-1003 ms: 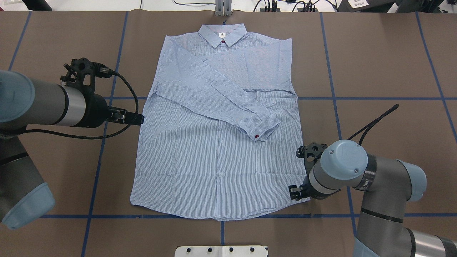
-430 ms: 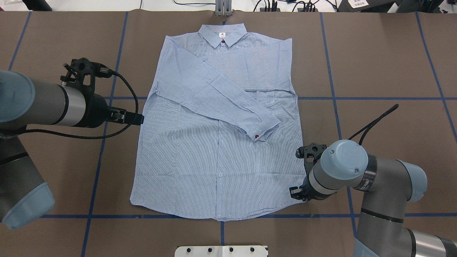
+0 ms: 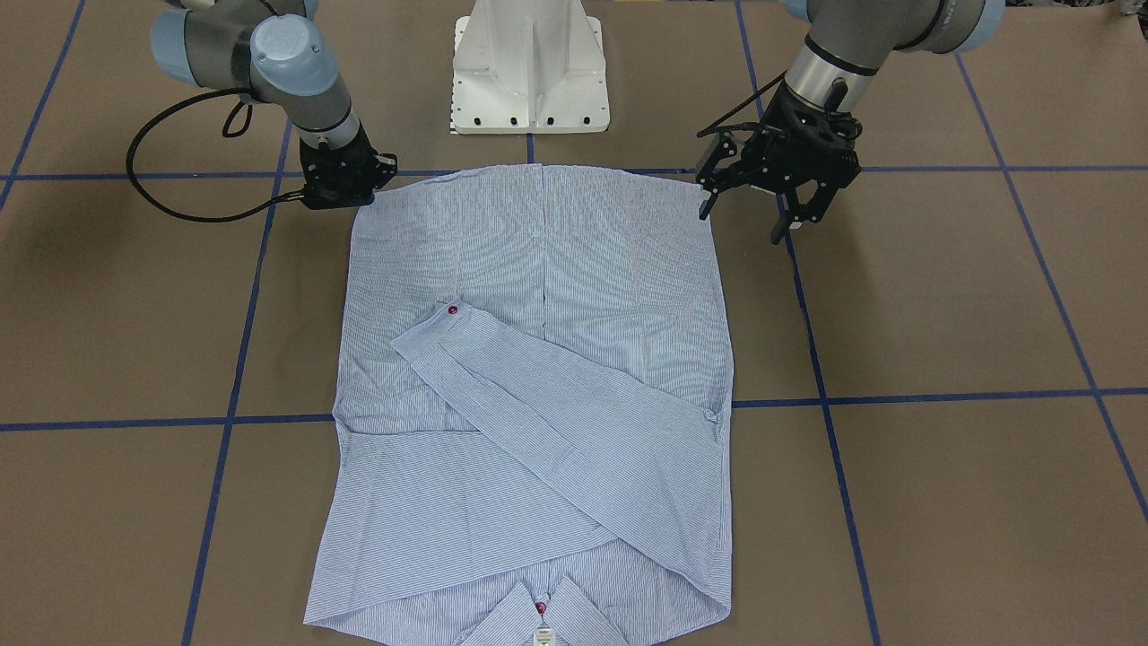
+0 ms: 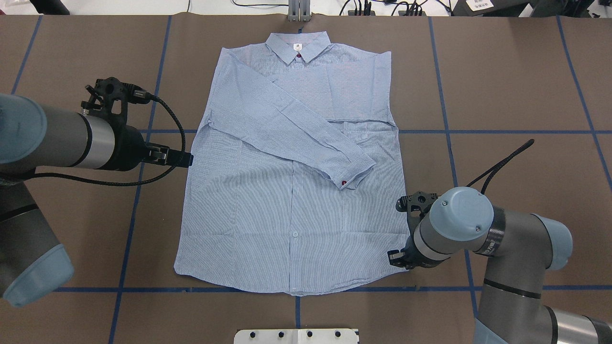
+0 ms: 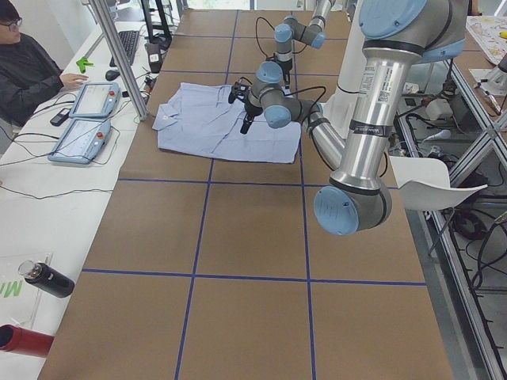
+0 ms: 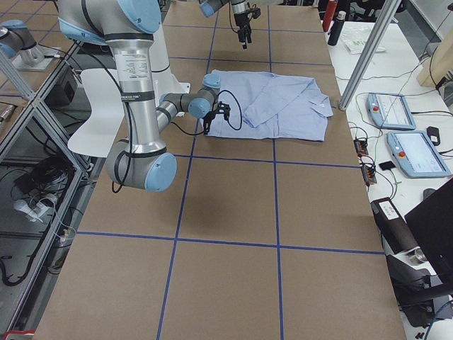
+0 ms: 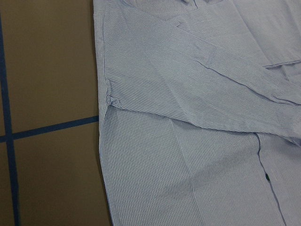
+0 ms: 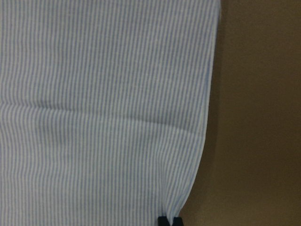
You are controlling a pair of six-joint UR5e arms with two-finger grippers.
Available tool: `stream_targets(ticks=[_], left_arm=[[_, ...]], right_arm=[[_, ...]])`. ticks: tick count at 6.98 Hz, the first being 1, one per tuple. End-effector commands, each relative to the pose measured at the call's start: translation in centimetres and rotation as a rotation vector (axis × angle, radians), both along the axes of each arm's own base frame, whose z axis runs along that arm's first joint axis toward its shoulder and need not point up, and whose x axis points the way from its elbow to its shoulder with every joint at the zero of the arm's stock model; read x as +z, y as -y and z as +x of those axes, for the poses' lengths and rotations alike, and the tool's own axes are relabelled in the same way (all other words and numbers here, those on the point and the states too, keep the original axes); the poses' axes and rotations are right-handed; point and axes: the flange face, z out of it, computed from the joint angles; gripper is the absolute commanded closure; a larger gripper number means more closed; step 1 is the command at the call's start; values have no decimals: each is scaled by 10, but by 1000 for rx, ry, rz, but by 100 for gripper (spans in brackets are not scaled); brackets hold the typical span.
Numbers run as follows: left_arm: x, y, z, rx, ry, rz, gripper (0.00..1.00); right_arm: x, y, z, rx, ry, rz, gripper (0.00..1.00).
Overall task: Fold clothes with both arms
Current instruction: 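Lower the left gripper to the opposite side edge near the hem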
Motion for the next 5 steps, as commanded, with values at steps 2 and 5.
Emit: stream_targets(ticks=[2,5], left_arm=[[20,-8,18,-47,2,-173,0],[69,-77,71,26,81,-335,2]], right_arm=[[-21,-4,11,3,47,-15,100],[-46,2,33,48,97,-16,100]])
